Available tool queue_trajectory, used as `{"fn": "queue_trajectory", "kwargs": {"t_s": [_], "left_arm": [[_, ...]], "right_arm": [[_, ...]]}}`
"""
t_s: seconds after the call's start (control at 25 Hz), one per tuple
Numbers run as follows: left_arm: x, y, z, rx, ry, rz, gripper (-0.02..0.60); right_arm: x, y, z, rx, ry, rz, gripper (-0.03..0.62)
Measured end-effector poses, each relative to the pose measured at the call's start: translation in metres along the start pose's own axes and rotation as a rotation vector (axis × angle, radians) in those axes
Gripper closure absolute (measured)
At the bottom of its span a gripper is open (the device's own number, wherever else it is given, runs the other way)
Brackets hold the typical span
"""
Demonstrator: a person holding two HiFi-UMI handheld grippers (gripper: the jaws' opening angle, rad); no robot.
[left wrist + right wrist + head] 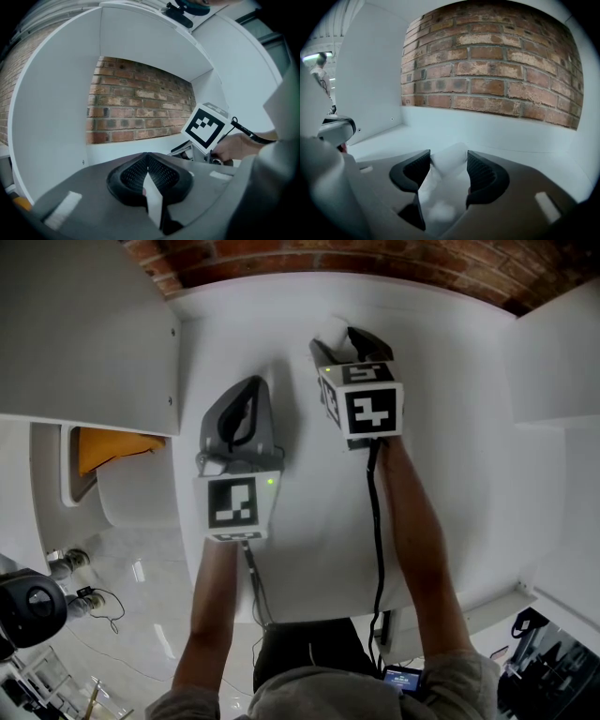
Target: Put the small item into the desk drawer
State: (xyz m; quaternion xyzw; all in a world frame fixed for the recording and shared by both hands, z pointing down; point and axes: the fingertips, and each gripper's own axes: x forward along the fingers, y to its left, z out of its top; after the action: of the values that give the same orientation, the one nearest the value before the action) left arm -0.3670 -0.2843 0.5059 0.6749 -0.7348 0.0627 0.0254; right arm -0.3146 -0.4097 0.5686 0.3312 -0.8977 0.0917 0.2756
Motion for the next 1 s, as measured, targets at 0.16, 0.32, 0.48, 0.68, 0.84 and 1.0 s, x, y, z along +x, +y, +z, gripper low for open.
{"fn": "queue_trajectory", "kwargs": {"t_s": [0.16,0.32,0.48,0.68,0.84,1.0], "left_arm": [[-0.004,-0.002,0.005,-0.019,0.002,0.009,0.569],[-0.010,-0.007,0.012,-0.007,-0.002,0.009,0.569],[-0.018,-0.009,0.021,-0.006,0.004,0.012,0.569],[-0.030,-0.013,0.039,0.006,-0.008,0.012,0.569],[-0.045,-0.025,0.055,0.014,-0.013,-0.003,0.569],[-0.061,-0.036,0.069,0.016,-0.013,-0.014,0.569]], "right_arm": [[-0.006,0.004,-0.002,-0.001,-0.008,0.010,0.344],[-0.012,0.008,-0.005,0.000,-0.007,0.025,0.345],[-0.026,0.013,-0.002,0.007,-0.017,0.033,0.345],[-0.054,0.019,0.009,-0.003,-0.046,0.034,0.347],[-0.086,0.025,0.015,-0.005,-0.068,0.029,0.347],[-0.123,0.033,0.019,-0.004,-0.096,0.033,0.347]]}}
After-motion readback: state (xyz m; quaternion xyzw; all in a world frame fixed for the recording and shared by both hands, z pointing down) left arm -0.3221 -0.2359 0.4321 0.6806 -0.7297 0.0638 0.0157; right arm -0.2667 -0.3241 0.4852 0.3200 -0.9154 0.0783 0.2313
